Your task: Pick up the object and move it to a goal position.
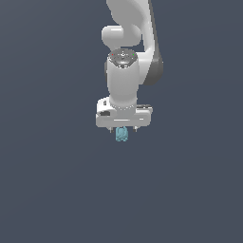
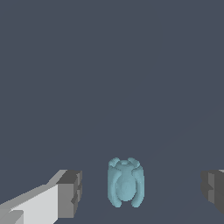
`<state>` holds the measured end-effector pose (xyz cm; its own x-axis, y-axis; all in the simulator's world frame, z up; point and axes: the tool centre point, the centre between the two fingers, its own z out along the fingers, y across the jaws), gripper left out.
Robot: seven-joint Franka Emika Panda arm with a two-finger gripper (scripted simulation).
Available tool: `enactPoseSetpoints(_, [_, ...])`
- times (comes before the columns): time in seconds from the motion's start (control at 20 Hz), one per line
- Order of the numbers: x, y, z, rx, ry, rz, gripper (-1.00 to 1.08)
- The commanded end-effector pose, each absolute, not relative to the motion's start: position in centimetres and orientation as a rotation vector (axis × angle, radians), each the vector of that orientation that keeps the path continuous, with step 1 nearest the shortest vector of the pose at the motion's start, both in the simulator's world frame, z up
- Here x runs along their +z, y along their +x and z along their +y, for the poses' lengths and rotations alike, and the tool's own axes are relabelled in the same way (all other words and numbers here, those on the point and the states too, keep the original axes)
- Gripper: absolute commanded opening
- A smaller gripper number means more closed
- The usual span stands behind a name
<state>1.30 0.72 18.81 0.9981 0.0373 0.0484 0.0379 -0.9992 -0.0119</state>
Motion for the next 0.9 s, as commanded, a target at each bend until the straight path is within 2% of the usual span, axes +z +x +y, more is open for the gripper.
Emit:
enactPoseSetpoints(0.0, [18.81, 1.3, 0.72, -0.075, -3.127, -0.059, 1.0])
enactPoseSetpoints(0.85, [18.16, 1.03, 0.45, -0.086, -3.136, -0.034, 1.0])
